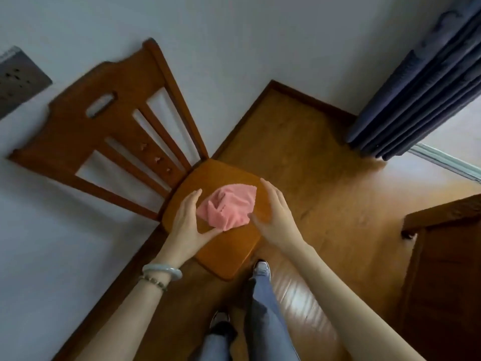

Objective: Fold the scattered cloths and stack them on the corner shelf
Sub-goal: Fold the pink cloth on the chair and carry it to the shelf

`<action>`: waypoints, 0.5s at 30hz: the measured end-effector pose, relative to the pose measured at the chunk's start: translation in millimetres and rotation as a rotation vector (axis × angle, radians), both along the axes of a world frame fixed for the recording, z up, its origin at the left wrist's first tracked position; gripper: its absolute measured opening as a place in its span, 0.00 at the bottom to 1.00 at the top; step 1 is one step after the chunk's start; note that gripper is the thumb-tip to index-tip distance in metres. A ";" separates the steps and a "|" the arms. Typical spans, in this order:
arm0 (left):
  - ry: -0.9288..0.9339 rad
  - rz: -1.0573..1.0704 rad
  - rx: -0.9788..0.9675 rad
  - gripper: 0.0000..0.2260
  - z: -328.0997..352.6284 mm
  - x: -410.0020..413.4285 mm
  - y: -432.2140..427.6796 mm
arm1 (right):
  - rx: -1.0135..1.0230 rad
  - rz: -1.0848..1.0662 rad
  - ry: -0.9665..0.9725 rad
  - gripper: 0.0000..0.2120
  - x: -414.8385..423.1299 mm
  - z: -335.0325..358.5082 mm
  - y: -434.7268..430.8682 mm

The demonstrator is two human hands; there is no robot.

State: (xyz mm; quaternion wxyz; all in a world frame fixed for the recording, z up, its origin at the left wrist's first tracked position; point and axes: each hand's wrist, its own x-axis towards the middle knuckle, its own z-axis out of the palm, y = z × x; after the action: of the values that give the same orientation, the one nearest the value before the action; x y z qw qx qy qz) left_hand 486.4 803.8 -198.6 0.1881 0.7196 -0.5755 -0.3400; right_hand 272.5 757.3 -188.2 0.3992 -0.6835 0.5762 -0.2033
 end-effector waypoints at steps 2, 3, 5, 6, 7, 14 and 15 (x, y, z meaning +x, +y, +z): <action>0.021 0.020 0.024 0.43 -27.3 -8.9 -20.5 | 0.030 0.039 0.019 0.35 -2.6 -31.0 -25.2; 0.019 0.029 0.035 0.42 -42.0 -11.3 -30.6 | 0.041 0.051 0.028 0.34 -3.6 -47.5 -37.0; -0.007 0.041 0.064 0.39 -73.7 -10.7 -49.6 | 0.068 0.069 0.062 0.30 -4.1 -82.4 -57.8; -0.026 0.030 0.079 0.38 -90.3 -8.2 -57.6 | 0.088 0.078 0.087 0.29 -3.3 -98.9 -66.0; -0.041 0.010 0.098 0.38 -107.4 -3.2 -65.9 | 0.098 0.087 0.106 0.28 -0.9 -116.6 -75.0; -0.072 0.029 0.198 0.22 -229.3 42.7 -115.4 | 0.089 0.122 0.183 0.24 21.8 -230.4 -131.6; -0.090 0.050 0.193 0.20 -243.8 48.3 -121.2 | 0.085 0.108 0.194 0.22 24.3 -243.0 -136.2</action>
State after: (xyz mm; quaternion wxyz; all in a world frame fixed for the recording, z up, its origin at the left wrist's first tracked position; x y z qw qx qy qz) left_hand 534.7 682.6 -442.4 0.1005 0.7631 -0.5297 -0.3564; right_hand 296.7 621.1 -431.2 0.3804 -0.7125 0.5827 -0.0900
